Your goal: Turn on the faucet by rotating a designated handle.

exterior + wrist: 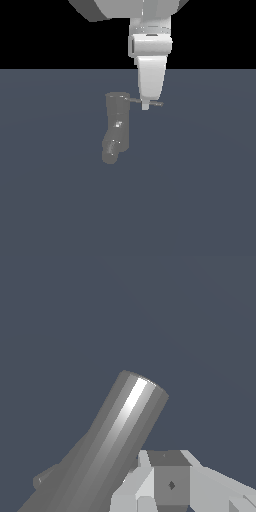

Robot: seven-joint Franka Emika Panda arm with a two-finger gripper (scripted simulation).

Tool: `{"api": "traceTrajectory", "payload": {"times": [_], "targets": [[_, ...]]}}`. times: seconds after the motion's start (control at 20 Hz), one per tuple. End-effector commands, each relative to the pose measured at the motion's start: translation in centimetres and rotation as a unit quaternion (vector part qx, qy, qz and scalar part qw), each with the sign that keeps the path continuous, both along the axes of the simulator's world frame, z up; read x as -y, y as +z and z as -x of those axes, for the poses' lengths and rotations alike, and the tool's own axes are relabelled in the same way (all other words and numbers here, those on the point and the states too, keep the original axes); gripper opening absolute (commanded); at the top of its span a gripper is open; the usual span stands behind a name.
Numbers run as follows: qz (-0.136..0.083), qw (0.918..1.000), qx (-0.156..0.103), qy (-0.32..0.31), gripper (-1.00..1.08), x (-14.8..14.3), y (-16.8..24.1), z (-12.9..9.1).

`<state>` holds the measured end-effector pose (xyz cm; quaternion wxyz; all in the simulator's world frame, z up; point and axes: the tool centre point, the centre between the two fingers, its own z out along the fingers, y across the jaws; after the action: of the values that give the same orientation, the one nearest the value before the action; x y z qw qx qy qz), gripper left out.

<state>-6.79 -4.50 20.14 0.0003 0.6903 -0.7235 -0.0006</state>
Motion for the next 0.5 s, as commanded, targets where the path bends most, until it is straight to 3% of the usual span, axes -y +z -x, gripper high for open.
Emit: {"api": "traceTrajectory", "payload": {"times": [0.0,0.45], "targets": [[0.0,1.0,0.001,-0.006,-1.0,1.2,0.0,-0.6],[0.0,1.0,0.001,-0.009,-1.0,3.4,0.0,-2.3]]}}
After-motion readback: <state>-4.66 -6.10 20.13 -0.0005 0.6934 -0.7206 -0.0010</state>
